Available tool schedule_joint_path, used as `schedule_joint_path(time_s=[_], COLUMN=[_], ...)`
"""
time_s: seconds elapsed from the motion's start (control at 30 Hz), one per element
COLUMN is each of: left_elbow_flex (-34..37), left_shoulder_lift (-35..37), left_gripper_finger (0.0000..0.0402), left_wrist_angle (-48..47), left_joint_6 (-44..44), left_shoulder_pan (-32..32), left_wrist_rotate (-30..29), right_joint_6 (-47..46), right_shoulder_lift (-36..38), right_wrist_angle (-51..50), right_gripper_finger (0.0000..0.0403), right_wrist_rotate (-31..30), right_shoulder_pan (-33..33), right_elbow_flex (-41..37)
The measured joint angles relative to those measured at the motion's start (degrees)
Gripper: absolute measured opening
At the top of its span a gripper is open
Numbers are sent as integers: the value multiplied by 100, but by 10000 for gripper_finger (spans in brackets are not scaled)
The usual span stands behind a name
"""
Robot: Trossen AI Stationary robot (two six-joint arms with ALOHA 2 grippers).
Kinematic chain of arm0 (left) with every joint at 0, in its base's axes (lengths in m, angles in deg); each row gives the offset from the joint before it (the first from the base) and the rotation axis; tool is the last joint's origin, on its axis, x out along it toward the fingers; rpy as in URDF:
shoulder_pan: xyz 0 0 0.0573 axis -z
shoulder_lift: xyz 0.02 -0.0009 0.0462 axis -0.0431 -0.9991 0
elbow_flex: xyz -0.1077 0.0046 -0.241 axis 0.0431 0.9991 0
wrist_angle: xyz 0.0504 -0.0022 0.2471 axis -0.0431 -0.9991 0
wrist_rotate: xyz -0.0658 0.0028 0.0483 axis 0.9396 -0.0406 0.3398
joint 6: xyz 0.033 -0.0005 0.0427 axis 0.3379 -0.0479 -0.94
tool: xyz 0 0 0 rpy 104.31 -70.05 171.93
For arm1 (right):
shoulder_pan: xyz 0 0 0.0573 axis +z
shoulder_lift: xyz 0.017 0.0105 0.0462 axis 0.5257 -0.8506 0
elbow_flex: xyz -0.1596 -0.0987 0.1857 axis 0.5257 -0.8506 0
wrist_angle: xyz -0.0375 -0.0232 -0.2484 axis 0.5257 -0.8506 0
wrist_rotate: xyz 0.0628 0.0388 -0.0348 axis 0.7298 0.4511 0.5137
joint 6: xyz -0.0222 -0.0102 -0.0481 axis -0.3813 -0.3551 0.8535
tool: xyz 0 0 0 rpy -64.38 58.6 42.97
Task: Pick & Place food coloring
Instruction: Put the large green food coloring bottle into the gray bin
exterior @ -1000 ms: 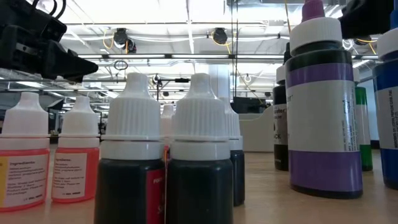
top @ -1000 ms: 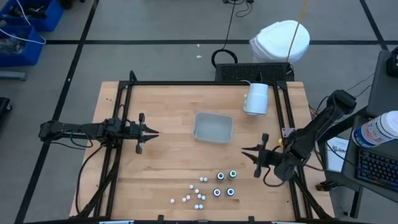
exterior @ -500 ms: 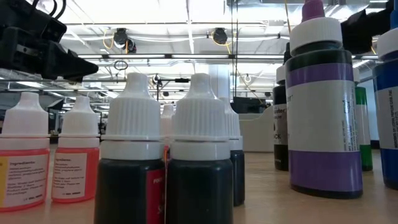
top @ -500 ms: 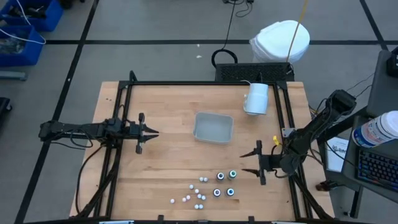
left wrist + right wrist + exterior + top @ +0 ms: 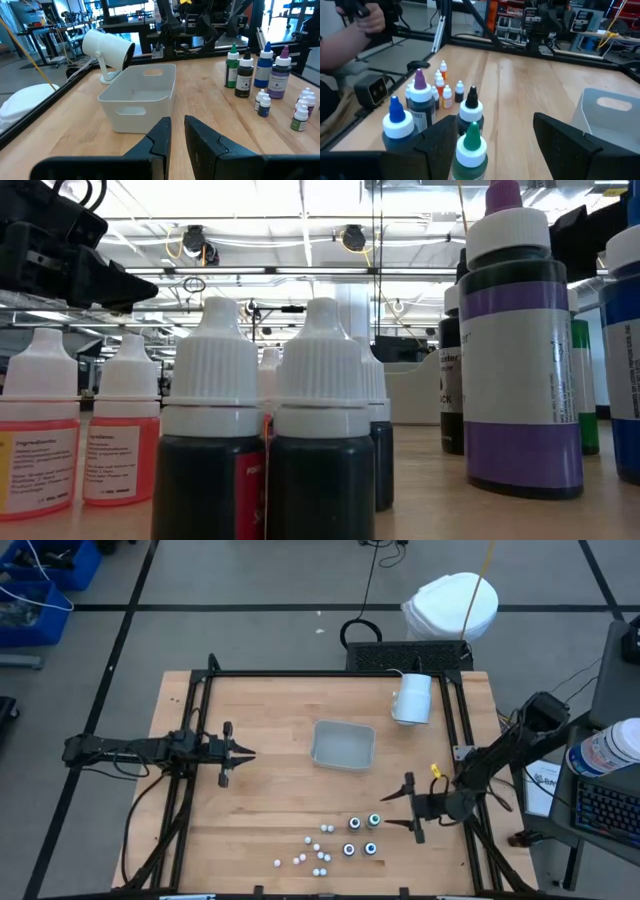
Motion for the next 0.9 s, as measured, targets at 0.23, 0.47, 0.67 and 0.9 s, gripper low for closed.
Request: schedule_joint_path(time_s=[0.23, 0.47, 0.67, 0.9], left_elbow_flex=[0, 0, 0, 0], left_shoulder_lift=[0, 0, 2, 2], left_gripper_finger=[63, 63, 63, 63], left_wrist_angle=[-3, -3, -1, -1], left_joint_6=[0, -2, -2, -2], left_shoulder_pan=[1, -2, -2, -2], left_wrist_rotate=[0, 0, -1, 0], right_joint_6=[-320, -459, -677, -762], right_shoulder_lift=[-517, -863, -1178, -1442], right_wrist_angle=[217, 617, 745, 1072], right_gripper_finger=[247, 247, 247, 247], right_wrist_rotate=[-2, 244, 286, 290], right_shoulder_pan=[-156, -231, -234, -255], right_elbow_flex=[8, 8, 8, 8])
